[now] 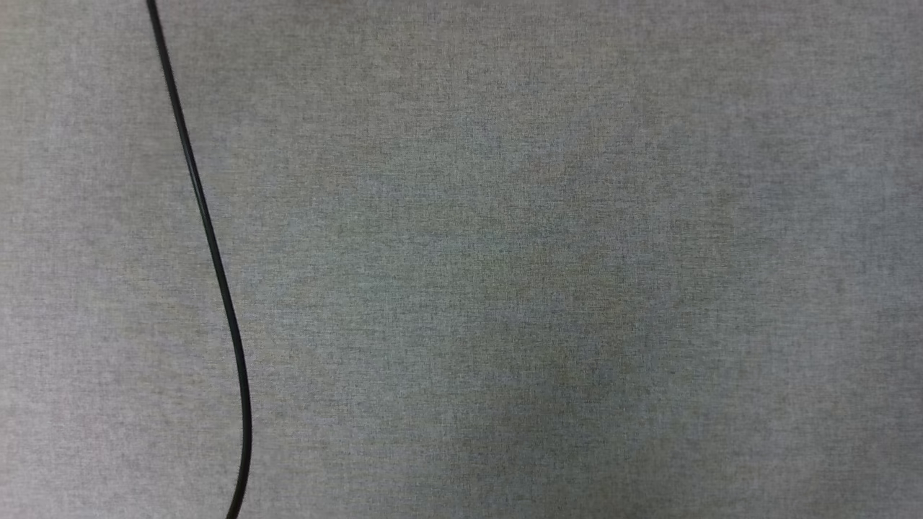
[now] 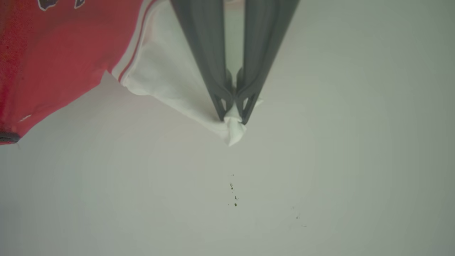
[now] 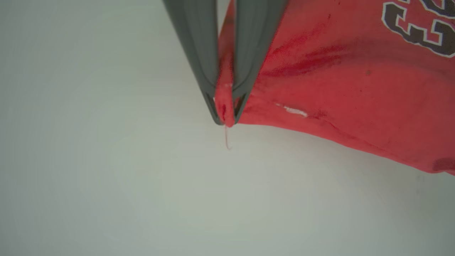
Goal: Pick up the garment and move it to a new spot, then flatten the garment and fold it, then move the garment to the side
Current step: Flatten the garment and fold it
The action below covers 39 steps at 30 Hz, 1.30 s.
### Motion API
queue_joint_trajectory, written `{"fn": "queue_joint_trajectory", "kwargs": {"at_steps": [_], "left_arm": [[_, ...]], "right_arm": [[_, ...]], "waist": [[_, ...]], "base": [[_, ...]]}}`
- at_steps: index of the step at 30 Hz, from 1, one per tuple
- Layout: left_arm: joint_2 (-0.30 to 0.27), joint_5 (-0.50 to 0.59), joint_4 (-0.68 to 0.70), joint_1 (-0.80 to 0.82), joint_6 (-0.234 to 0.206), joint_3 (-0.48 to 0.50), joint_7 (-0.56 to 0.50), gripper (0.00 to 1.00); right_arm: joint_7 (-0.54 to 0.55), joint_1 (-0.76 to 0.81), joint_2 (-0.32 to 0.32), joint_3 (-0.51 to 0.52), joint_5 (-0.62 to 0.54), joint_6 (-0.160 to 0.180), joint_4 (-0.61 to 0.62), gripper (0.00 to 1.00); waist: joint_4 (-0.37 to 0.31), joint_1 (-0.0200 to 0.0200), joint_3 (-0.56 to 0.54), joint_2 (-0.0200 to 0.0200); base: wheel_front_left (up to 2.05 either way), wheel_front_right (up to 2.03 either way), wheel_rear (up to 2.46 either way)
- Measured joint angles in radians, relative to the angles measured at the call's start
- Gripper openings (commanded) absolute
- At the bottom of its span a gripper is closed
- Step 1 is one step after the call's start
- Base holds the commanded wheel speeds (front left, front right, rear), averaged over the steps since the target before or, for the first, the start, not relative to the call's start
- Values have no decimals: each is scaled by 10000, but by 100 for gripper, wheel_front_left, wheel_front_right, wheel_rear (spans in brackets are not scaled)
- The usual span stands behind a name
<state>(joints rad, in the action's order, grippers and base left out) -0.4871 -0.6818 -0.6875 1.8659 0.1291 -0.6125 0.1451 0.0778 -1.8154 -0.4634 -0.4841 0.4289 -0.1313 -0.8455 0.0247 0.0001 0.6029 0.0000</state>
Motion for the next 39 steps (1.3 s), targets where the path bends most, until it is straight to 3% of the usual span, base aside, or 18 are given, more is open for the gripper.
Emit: {"fn": "queue_joint_trajectory", "kwargs": {"at_steps": [11,17,26,35,39], "left_arm": [[-644,-809,88,-3377,0,-915,970,0],[-861,-1047,681,-5850,-201,-905,1127,0],[-1590,-1544,3103,-10612,-1490,-646,1150,0],[-2153,-2401,5843,-15206,-3227,-456,1166,0],[-2230,-2922,6606,-17019,-3628,-368,1179,0]], "right_arm": [[-918,2682,290,-2023,1563,0,-543,0],[-1064,4636,-134,-3001,2512,0,144,0],[-1266,8104,-968,-3960,3977,0,1281,0],[-1400,11156,-1528,-4349,4970,0,2270,0],[-1294,12358,-1931,-4385,5306,2,2817,0]], "waist": [[-85,-1,-702,0],[-64,-1,-1570,0],[7,-3,-3192,0],[89,-5,-4808,1],[126,-6,-5416,1]], "base": [[0,0,0],[0,0,0],[0,0,0],[0,0,0],[0,0,0]]}}
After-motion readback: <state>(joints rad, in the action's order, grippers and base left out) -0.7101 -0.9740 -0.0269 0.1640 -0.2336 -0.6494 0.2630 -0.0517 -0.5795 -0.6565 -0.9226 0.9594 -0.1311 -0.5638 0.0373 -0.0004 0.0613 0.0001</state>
